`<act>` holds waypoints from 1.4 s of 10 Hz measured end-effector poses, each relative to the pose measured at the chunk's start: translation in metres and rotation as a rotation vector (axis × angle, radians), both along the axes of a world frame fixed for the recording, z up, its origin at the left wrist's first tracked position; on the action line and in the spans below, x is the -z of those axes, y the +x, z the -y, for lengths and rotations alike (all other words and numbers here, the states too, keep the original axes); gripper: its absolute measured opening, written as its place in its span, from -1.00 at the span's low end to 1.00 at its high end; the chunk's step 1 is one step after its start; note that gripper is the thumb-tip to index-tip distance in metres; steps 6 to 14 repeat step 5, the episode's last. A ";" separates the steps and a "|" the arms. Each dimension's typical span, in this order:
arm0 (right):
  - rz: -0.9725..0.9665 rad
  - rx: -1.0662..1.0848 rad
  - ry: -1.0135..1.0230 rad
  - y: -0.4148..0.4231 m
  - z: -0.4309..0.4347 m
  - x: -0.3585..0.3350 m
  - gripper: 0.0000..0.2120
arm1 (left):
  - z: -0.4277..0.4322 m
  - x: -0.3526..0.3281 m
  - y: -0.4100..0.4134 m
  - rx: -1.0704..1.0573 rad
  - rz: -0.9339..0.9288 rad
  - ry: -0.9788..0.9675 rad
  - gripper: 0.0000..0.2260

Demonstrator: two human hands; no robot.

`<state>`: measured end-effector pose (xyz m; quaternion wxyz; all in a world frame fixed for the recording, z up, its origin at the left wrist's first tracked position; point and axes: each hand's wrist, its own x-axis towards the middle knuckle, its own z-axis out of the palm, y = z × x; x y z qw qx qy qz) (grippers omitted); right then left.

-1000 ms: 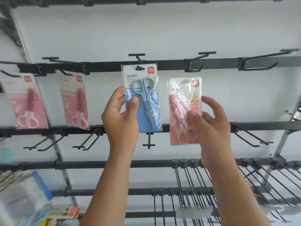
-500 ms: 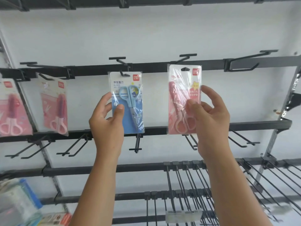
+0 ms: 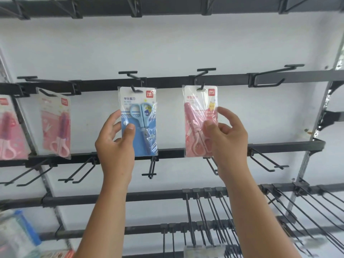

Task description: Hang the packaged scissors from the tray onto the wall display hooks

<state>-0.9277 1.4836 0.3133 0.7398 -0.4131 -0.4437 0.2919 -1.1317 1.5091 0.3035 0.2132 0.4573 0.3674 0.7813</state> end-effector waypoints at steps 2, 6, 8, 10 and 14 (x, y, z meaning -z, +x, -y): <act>0.019 -0.005 -0.009 0.005 -0.003 0.005 -0.68 | -0.004 0.006 -0.005 0.009 0.020 -0.052 -0.72; 0.187 0.150 0.048 0.024 0.028 0.015 -0.75 | 0.022 0.023 -0.003 -0.181 -0.141 -0.088 -0.82; 0.187 0.150 0.048 0.024 0.028 0.015 -0.75 | 0.022 0.023 -0.003 -0.181 -0.141 -0.088 -0.82; 0.187 0.150 0.048 0.024 0.028 0.015 -0.75 | 0.022 0.023 -0.003 -0.181 -0.141 -0.088 -0.82; 0.187 0.150 0.048 0.024 0.028 0.015 -0.75 | 0.022 0.023 -0.003 -0.181 -0.141 -0.088 -0.82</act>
